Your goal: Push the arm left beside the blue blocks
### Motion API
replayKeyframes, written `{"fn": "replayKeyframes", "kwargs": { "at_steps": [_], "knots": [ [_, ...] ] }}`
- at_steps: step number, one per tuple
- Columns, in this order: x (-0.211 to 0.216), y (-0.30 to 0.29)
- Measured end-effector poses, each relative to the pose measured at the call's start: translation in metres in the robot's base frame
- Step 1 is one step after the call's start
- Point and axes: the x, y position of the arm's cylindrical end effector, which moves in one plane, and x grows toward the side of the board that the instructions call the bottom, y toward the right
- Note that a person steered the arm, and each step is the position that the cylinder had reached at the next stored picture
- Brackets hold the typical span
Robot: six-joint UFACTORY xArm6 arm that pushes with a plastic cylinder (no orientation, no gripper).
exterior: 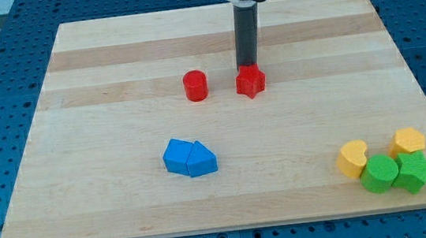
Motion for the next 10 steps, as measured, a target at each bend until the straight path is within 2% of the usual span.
{"fn": "replayKeyframes", "kwargs": {
  "at_steps": [2, 4, 6, 8, 9, 10],
  "knots": [
    [-0.004, 0.065],
    [0.011, 0.059],
    [0.12, 0.017],
    [0.209, -0.017],
    [0.242, -0.048],
    [0.245, -0.095]
  ]
}}
